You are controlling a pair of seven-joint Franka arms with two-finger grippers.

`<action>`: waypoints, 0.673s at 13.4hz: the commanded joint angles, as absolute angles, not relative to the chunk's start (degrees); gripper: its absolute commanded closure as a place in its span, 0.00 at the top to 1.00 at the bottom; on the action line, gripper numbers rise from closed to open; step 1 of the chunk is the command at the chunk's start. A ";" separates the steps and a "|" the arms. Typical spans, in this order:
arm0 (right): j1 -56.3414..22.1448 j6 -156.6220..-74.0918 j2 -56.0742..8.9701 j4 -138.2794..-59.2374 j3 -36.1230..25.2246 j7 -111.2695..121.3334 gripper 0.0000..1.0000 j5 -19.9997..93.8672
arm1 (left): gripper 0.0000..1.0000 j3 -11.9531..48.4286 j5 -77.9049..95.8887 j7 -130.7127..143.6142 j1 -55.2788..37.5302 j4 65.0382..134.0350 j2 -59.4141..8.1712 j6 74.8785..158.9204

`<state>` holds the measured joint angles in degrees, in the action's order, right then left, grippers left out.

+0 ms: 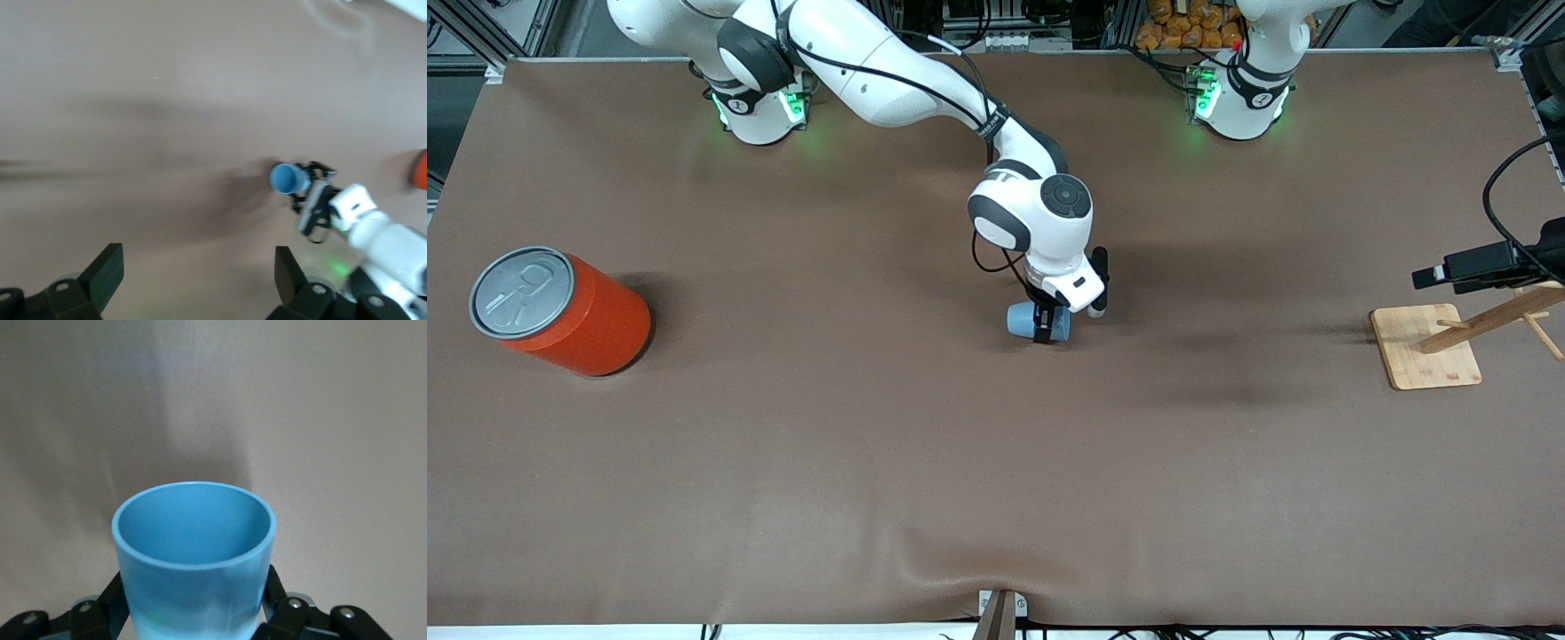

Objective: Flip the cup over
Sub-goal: 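Carry the blue cup toward the table middle with the right gripper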

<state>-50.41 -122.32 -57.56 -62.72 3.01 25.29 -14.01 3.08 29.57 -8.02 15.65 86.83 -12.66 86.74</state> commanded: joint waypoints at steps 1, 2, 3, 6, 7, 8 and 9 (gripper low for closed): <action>-51.50 -121.29 -59.15 -60.12 2.55 24.00 0.00 -16.08 | 1.00 4.04 33.65 -7.56 15.30 85.69 -15.46 86.57; -51.68 -121.29 -59.15 -60.12 2.55 23.99 0.00 -16.00 | 1.00 4.48 35.40 -6.34 15.21 85.87 -17.73 86.05; -51.68 -121.29 -59.24 -60.12 2.55 23.99 0.15 -16.00 | 1.00 4.66 35.77 -4.76 15.12 85.87 -19.15 84.83; -51.68 -121.73 -59.15 -60.12 2.55 23.56 1.00 -16.00 | 1.00 4.92 36.12 -1.68 13.19 85.87 -20.12 84.46; -51.68 -121.73 -59.15 -60.12 2.55 23.29 1.00 -16.00 | 1.00 4.83 36.04 -0.36 11.36 85.78 -20.65 84.46; -51.68 -121.64 -59.15 -60.12 2.55 23.29 1.00 -16.00 | 1.00 4.83 36.04 1.13 10.29 85.96 -21.44 84.46; -51.59 -121.64 -59.15 -60.12 2.55 23.38 1.00 -15.91 | 1.00 5.01 36.21 2.62 9.59 85.96 -22.66 84.20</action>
<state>-51.09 -122.30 -57.81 -62.46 2.95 24.71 -14.59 5.07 35.38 -0.30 11.22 87.05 -20.80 85.32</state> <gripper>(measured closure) 0.004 0.000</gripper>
